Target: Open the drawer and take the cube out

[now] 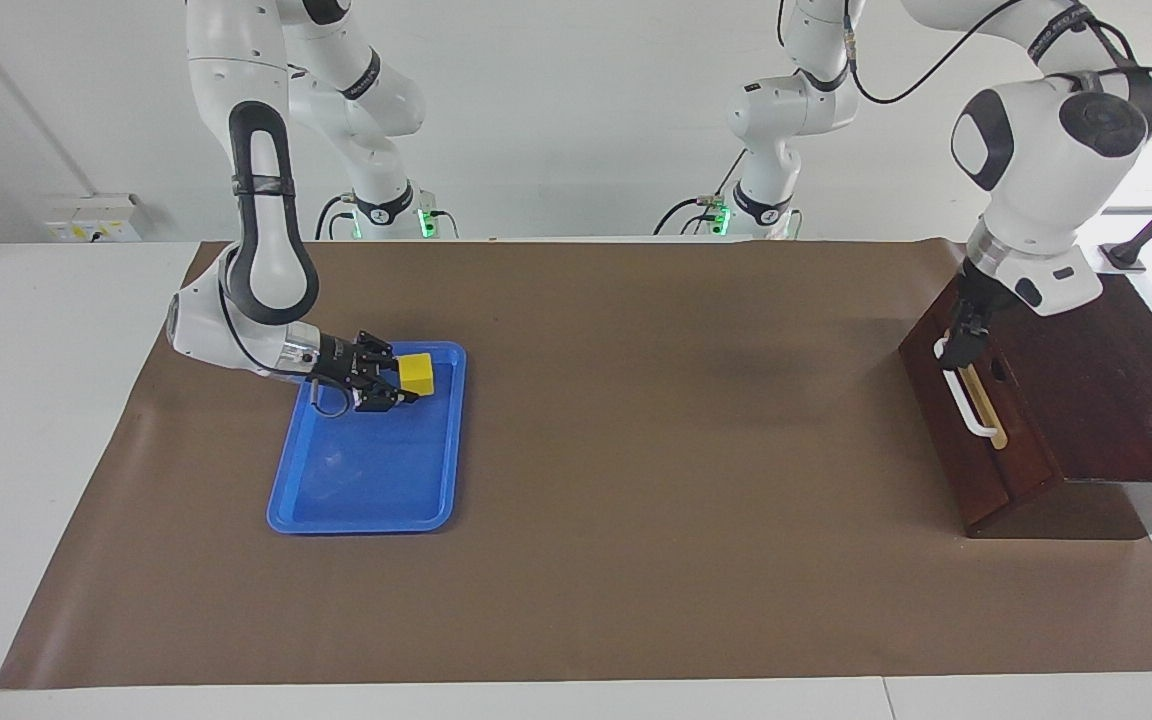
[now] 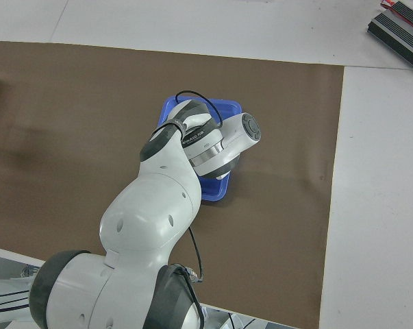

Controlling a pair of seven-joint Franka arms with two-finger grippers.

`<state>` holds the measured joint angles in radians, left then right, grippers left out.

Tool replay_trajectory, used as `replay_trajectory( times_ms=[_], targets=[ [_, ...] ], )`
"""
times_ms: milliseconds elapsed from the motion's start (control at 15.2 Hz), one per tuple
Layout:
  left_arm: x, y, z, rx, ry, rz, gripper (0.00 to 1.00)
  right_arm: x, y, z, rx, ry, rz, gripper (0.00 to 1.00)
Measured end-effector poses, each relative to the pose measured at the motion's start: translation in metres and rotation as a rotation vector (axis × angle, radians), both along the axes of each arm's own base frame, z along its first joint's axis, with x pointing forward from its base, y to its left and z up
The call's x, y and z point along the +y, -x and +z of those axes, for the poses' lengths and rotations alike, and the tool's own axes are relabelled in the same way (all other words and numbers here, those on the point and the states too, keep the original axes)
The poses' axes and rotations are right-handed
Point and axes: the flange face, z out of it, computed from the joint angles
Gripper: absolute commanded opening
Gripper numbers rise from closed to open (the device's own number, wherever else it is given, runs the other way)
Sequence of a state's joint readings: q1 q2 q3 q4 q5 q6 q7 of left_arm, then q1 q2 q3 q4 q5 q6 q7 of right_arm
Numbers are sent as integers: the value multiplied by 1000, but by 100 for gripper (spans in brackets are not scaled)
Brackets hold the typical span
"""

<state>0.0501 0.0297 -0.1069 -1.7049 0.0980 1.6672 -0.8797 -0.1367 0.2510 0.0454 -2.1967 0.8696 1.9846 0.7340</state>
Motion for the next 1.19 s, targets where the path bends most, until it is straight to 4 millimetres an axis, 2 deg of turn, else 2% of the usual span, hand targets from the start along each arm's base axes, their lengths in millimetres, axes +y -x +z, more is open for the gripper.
replay_trajectory(
  times_ms=[132, 198, 264, 330, 396, 462, 857, 1055, 1187],
  targets=[
    [-18, 18, 32, 79, 63, -209, 100, 0, 2, -2, 3, 1, -1, 0],
    [-21, 23, 40, 101, 91, -290, 100, 0, 2, -3, 4, 2, -2, 1],
    [-21, 26, 42, 119, 113, -362, 100, 0, 3, -4, 6, 5, -4, 30],
    [-20, 27, 40, 136, 130, -427, 100, 0, 4, -6, 5, 12, -8, 50],
    [-21, 29, 37, 158, 145, -488, 100, 0, 6, -8, 4, 18, -12, 93],
    [-24, 30, 35, 179, 155, -530, 100, 0, 7, -10, 5, 23, -15, 100],
    [-38, 37, 38, 193, 209, -615, 100, 0, 8, -11, 6, 24, -14, 100],
    [-37, 40, 43, 184, 213, -667, 100, 0, 5, -7, -2, 25, -16, 100],
    [-29, 36, 42, 161, 210, -671, 100, 1, -1, 2, 5, 22, -31, 100]
  ],
)
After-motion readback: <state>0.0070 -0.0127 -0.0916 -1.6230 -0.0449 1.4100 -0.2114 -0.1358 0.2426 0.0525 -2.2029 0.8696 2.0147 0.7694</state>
